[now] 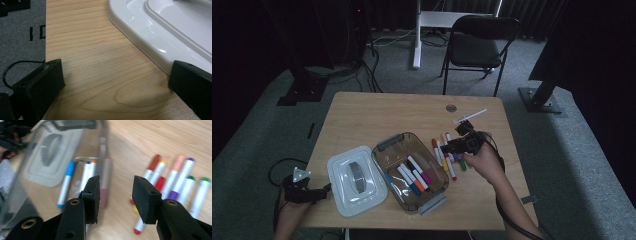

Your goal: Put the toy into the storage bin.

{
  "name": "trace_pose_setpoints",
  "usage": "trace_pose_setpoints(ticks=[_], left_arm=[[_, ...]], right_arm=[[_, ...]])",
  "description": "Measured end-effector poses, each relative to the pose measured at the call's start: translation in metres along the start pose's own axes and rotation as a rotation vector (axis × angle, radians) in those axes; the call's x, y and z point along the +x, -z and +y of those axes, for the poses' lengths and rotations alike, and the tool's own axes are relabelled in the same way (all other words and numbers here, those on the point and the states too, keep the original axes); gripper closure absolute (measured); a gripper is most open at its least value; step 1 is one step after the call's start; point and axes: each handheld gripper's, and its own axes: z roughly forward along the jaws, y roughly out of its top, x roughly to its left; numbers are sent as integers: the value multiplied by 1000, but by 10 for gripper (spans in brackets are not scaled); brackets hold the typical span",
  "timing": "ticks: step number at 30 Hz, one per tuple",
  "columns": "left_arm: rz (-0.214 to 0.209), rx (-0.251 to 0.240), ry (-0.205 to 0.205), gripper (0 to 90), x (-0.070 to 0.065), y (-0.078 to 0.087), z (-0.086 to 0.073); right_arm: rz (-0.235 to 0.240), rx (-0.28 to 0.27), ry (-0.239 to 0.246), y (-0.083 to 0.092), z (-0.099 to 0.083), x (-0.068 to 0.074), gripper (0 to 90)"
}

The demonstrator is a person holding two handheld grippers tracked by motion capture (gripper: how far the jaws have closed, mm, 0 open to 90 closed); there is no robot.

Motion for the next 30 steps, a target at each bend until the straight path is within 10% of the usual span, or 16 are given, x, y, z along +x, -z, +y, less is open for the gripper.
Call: trace_pose_setpoints(ticks=[18, 30], left_arm=[[0, 1, -1, 6, 0, 0, 0], [0, 1, -1, 6, 0, 0, 0]], right_arm=[[-162, 32, -202, -28, -42, -89, 598], [-207, 87, -280, -64, -55, -114, 596]])
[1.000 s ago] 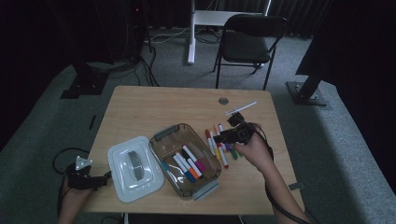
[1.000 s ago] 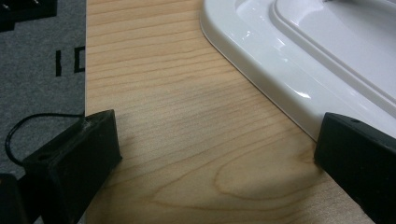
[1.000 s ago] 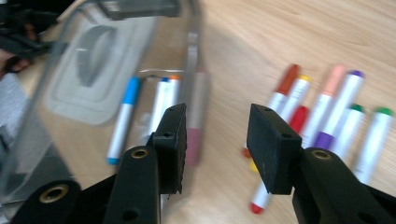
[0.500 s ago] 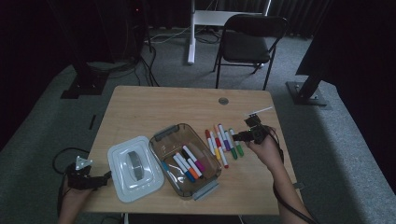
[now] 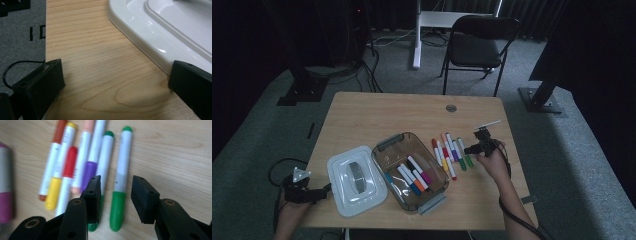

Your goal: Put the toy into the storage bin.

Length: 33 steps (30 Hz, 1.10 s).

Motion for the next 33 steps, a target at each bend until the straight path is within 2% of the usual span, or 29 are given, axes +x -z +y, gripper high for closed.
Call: trace_pose_setpoints(ticks=[2, 4, 14, 21, 27, 33], left_arm=[[0, 0, 0, 6, 0, 0, 0], [0, 0, 0, 6, 0, 0, 0], [0, 0, 0, 6, 0, 0, 0], [0, 0, 0, 6, 0, 0, 0], [0, 0, 1, 6, 0, 0, 0], [0, 0, 0, 6, 0, 0, 0]], right_arm=[[-4, 8, -2, -5, 0, 0, 599], [-29, 14, -2, -8, 1, -1, 604], [-52, 43, -3, -22, 3, 1, 630], [-105, 54, 1, -29, 1, 4, 663], [-101, 40, -39, -27, 0, 1, 763], [-75, 38, -68, -19, -2, -3, 766]])
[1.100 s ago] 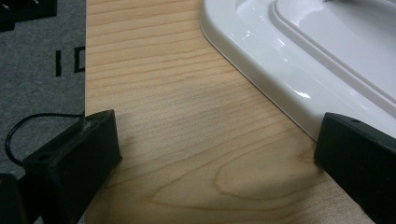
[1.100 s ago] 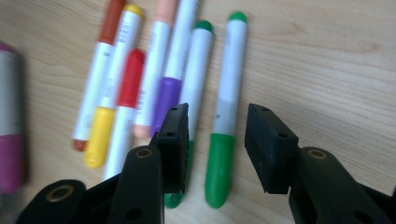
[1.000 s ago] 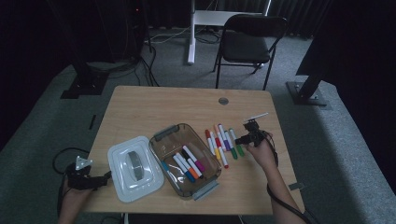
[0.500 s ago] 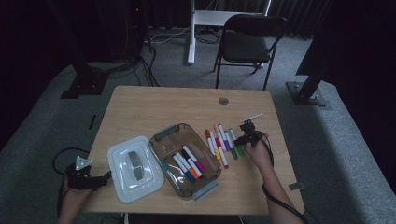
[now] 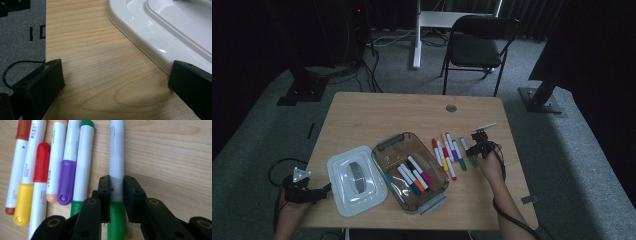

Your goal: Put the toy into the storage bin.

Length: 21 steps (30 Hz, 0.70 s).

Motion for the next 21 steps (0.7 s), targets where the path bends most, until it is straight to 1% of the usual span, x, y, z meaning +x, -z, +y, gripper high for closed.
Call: trace_pose_setpoints(ticks=[2, 5, 8, 9, 10, 13, 14, 15, 19, 21], left_arm=[[0, 0, 0, 6, 0, 0, 0], [0, 0, 0, 6, 0, 0, 0], [0, 0, 0, 6, 0, 0, 0], [0, 0, 0, 6, 0, 0, 0], [0, 0, 0, 6, 0, 0, 0], [0, 0, 0, 6, 0, 0, 0], [0, 0, 0, 6, 0, 0, 0], [0, 0, 0, 6, 0, 0, 0], [0, 0, 0, 6, 0, 0, 0], [0, 0, 0, 6, 0, 0, 0]], right_arm=[[4, -6, -2, 2, 0, 0, 766], [30, -25, -13, 15, -1, -1, 766], [50, -44, -11, 28, -1, 1, 766], [50, -44, -11, 28, -1, 1, 766], [67, -57, -7, 36, 0, 2, 766], [70, -67, 3, 46, 1, 5, 766], [70, -67, 3, 46, 1, 5, 766], [79, -76, 15, 53, 1, 8, 766], [102, -98, 30, 68, 2, 17, 767], [106, -108, 45, 75, 3, 23, 766]])
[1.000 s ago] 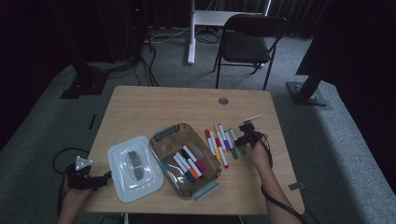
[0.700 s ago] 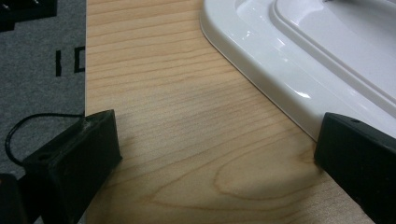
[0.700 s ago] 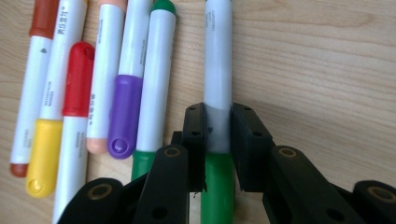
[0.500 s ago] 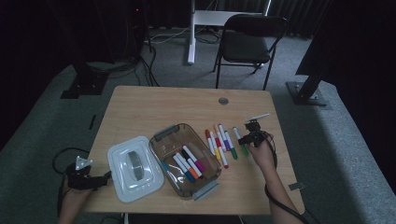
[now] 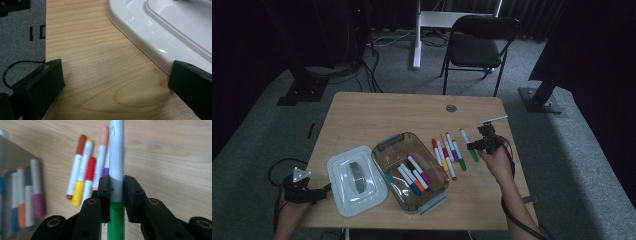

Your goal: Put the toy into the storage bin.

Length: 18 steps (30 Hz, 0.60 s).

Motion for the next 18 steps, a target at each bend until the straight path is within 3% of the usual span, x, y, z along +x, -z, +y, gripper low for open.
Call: trace_pose_setpoints(ticks=[2, 5, 7, 18], left_arm=[[0, 0, 1, 6, 0, 0, 0], [0, 0, 0, 6, 0, 0, 0], [0, 0, 0, 6, 0, 0, 0], [1, -2, 1, 6, 0, 0, 0]], right_arm=[[4, -6, 11, 4, 1, 4, 766], [56, -44, 41, 18, 5, 19, 766], [66, -47, 52, 21, 6, 23, 766], [159, -87, 158, 47, 15, 78, 767]])
